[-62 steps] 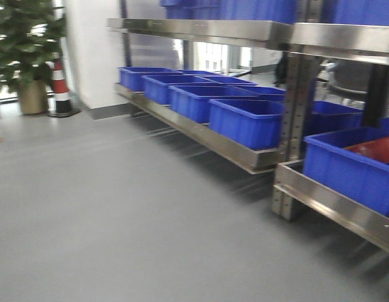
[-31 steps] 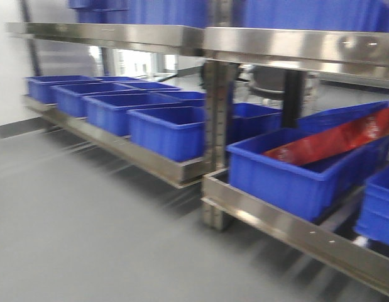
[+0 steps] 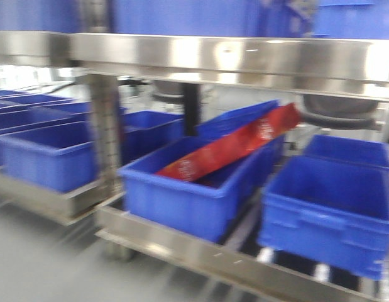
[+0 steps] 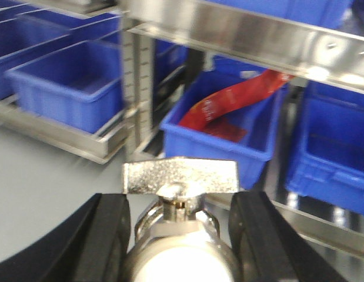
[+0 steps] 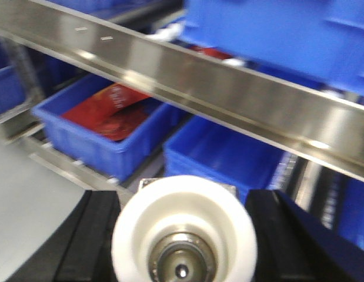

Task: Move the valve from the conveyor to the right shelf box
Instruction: 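Drive the base from the conveyor to the shelf holding both valves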

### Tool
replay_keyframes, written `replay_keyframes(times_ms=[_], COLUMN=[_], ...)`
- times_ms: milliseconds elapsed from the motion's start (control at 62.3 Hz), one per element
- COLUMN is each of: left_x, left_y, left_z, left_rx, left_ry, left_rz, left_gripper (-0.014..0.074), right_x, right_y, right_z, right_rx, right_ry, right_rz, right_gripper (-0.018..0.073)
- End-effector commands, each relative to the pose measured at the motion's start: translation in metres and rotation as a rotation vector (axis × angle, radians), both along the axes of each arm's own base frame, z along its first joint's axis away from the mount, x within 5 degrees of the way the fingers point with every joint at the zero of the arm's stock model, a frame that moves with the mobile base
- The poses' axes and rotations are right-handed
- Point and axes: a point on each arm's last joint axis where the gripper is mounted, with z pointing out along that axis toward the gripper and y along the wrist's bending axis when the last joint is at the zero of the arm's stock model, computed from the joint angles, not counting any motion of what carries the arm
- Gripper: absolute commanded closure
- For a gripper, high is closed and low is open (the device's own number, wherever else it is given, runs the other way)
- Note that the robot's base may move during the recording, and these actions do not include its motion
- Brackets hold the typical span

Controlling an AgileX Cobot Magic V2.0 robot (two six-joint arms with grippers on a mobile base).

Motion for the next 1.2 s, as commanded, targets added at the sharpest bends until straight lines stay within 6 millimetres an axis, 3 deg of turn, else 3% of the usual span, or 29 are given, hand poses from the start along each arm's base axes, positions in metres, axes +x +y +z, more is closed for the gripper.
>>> replay_keyframes(times_ms=[0,1187], left_x=[0.0002,0.0003], left_y=[0.0000,0.0001], left_z=[0.0073,0.0074], left_rx=[-0.016,-0.017], left_ry=[-0.062,-0.064], left_rz=[0.008,0.008], left_gripper=[0.0708,0.0708], right_x=[-0.0002,-0.0002], right_y=[-0.0019,-0.0019], right_z=[0.0118,0.0118], right_rx=[-0.005,-0.005], right_ry=[-0.107,-0.107], right_rz=[-0.012,-0.012], right_gripper=[0.0727,0.0727])
